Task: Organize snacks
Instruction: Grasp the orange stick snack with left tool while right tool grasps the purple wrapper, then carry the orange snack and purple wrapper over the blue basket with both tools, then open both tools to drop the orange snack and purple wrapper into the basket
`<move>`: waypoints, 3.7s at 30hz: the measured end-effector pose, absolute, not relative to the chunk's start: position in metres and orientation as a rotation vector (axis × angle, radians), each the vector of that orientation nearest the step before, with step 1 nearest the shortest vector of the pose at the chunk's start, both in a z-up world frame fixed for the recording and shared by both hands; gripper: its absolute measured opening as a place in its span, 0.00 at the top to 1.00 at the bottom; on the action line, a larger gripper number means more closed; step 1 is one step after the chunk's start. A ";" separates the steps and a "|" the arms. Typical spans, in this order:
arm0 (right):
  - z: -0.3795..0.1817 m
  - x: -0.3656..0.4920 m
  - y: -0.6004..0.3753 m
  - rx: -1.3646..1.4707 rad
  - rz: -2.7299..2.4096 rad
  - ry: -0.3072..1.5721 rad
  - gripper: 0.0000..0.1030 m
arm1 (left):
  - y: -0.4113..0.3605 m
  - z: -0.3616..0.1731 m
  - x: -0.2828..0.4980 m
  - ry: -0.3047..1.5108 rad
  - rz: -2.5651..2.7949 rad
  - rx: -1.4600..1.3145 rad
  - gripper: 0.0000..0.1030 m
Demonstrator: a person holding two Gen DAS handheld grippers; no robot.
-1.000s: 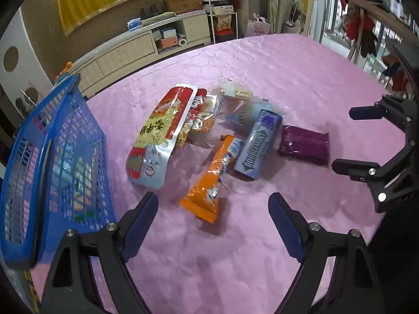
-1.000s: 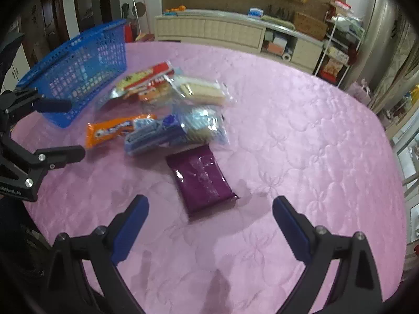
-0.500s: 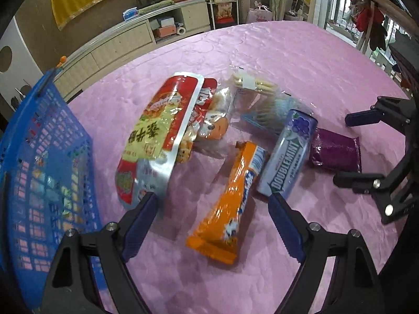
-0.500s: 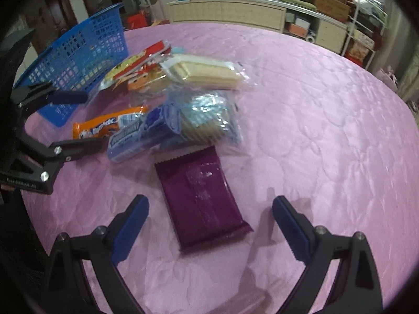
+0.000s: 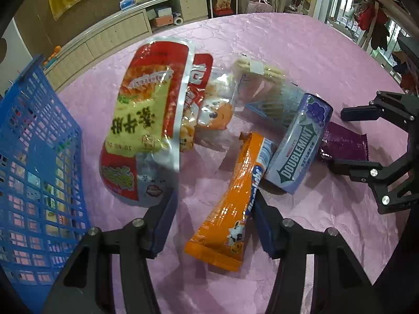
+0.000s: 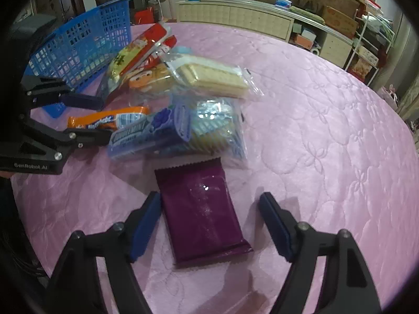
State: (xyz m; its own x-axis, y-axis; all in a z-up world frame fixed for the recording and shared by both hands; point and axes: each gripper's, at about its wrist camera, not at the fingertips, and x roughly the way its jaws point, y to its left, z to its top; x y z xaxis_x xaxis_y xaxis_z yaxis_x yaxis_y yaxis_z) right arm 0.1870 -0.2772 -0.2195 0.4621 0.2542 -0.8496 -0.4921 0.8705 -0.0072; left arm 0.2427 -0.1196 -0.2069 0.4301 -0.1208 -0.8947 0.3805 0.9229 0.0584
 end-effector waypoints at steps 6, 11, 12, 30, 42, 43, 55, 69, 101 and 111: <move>-0.213 0.188 -0.278 -0.246 0.440 0.991 0.49 | -0.126 -0.206 0.239 1.114 -0.353 0.238 0.78; -0.211 0.183 -0.279 -0.244 0.425 1.008 0.50 | -0.132 -0.203 0.220 1.108 -0.347 0.242 0.85; -0.211 0.180 -0.280 -0.233 0.421 1.011 0.50 | -0.131 -0.202 0.216 1.106 -0.345 0.233 0.85; -0.149 0.128 -0.253 -0.146 0.415 0.951 0.50 | -0.076 -0.153 0.124 0.979 -0.304 0.132 0.86; -0.075 0.128 -0.189 -0.166 0.492 0.829 0.50 | -0.034 -0.082 0.117 0.834 -0.238 0.098 0.86; -0.068 0.130 -0.182 -0.171 0.500 0.816 0.50 | -0.026 -0.073 0.117 0.822 -0.234 0.094 0.86; -0.013 0.171 -0.099 -0.232 0.590 0.729 0.50 | 0.055 -0.020 0.143 0.736 -0.116 0.139 0.86; -0.031 0.241 -0.026 -0.291 0.635 0.787 0.50 | 0.110 -0.032 0.202 0.768 -0.058 0.078 0.86; -0.065 0.269 -0.041 -0.259 0.434 0.845 0.00 | 0.115 -0.053 0.218 0.844 -0.069 0.042 0.86; -0.060 0.271 -0.064 -0.190 0.391 0.874 0.00 | 0.091 -0.051 0.236 0.859 -0.090 0.072 0.86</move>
State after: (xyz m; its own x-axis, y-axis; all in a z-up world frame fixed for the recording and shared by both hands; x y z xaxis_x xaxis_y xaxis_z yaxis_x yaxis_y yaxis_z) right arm 0.2711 -0.0642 -0.0599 0.5767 0.2547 -0.7763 -0.4081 0.9129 -0.0036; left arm 0.2362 0.0906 -0.0508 0.6500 -0.0504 -0.7582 0.1085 0.9937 0.0270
